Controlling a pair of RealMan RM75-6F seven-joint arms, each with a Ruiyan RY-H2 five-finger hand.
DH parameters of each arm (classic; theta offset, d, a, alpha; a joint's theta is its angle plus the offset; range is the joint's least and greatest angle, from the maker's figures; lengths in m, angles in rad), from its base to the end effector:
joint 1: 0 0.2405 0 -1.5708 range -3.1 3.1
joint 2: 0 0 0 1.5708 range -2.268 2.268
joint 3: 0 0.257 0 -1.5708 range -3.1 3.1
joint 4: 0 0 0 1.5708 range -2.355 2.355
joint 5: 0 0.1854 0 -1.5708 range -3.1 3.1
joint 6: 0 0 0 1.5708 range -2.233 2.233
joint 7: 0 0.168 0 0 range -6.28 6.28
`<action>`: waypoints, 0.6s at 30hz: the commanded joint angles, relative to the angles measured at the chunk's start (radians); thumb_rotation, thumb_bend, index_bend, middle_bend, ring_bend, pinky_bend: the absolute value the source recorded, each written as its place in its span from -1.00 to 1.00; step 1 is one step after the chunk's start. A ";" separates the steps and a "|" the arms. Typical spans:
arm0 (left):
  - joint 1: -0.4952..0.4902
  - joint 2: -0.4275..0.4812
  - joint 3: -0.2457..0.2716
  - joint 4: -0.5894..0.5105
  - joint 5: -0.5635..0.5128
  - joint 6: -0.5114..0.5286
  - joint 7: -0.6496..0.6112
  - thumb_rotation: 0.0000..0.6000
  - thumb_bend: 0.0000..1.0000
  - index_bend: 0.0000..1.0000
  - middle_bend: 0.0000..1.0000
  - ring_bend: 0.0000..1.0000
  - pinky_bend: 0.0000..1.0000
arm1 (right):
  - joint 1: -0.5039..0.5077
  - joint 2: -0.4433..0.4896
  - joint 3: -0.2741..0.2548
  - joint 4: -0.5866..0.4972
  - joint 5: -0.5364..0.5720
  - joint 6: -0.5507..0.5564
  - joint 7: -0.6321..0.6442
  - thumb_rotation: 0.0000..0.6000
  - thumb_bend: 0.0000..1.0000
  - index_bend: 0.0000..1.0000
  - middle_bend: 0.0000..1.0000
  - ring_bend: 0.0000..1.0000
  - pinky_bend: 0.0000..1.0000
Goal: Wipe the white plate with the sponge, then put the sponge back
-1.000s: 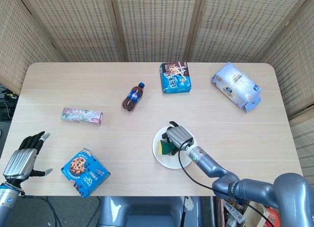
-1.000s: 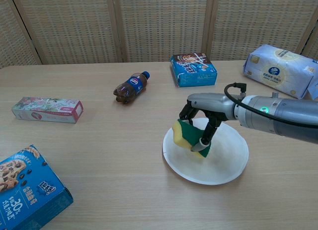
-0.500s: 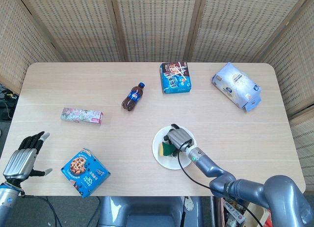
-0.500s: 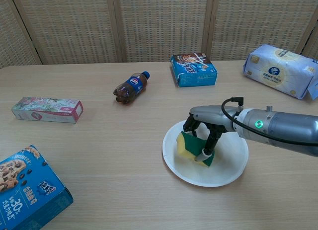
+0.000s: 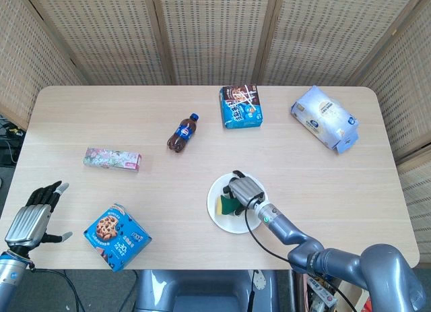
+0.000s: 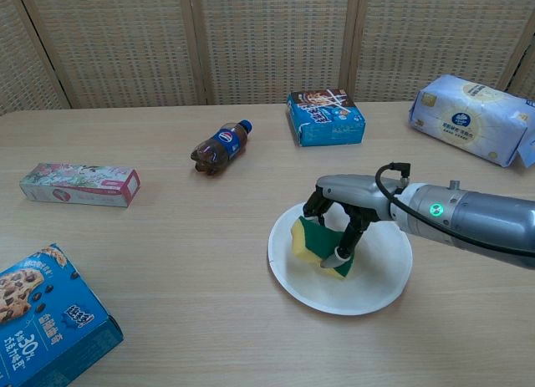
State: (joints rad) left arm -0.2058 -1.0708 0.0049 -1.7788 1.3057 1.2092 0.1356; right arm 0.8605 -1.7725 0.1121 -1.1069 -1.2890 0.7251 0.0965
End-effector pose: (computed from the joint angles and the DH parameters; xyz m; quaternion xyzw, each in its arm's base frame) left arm -0.2980 0.2159 0.1404 -0.6361 -0.4810 -0.2858 0.5312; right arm -0.1350 -0.3654 -0.0901 0.7768 -0.4443 0.3423 0.2864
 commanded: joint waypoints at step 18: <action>-0.002 0.003 0.002 -0.002 0.001 -0.004 -0.003 1.00 -1.00 -1.00 -1.00 -1.00 -1.00 | -0.022 0.016 0.020 -0.013 -0.053 0.062 0.079 1.00 0.25 0.32 -0.49 -0.90 -0.92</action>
State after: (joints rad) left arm -0.2073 -1.0678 0.0067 -1.7803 1.3066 1.2056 0.1327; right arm 0.8412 -1.7505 0.1379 -1.1285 -1.3394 0.7908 0.1736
